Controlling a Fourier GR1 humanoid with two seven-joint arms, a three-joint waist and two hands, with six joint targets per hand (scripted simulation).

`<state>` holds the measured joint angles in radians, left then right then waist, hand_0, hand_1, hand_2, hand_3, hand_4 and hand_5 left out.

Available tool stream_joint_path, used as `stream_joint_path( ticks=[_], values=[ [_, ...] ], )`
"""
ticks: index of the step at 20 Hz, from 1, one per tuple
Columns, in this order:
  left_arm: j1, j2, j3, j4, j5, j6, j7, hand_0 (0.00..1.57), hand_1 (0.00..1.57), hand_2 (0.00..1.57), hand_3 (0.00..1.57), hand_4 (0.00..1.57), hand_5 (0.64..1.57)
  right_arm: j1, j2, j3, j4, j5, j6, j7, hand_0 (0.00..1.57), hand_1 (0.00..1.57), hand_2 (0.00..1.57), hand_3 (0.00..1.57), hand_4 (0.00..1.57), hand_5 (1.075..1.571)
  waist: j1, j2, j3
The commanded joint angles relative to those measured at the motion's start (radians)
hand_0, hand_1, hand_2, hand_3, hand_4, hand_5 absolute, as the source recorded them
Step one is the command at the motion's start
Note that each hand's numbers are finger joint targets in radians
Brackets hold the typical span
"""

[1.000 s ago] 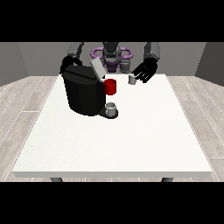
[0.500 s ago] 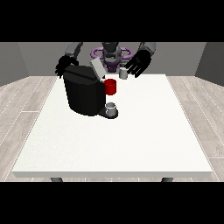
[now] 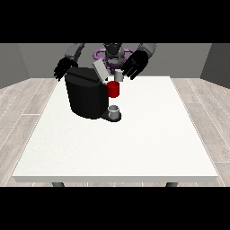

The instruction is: Insert the coffee pod into the coffee machine and close the lid

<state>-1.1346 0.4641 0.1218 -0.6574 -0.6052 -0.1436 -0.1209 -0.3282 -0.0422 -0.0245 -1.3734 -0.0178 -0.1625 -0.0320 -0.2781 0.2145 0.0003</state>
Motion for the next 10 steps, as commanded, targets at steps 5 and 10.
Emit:
stream_joint_path(
  ticks=[5,10],
  values=[
    [-0.033,0.009,0.001,0.013,-0.017,-0.001,-0.023,1.31,1.31,1.33,1.24,0.49,1.571,-0.012,0.006,-0.008,-0.011,0.001,-0.016,-0.007,0.00,0.00,0.00,0.00,0.52,1.571,-0.012,0.050,-0.0001],
    [-0.012,0.024,0.009,0.044,-0.024,0.000,-0.031,1.33,1.33,1.34,1.23,0.50,1.571,0.012,-0.012,0.001,-0.050,-0.012,0.019,0.028,0.00,0.00,0.00,0.00,0.50,1.571,-0.030,0.044,-0.0003]
  ],
)
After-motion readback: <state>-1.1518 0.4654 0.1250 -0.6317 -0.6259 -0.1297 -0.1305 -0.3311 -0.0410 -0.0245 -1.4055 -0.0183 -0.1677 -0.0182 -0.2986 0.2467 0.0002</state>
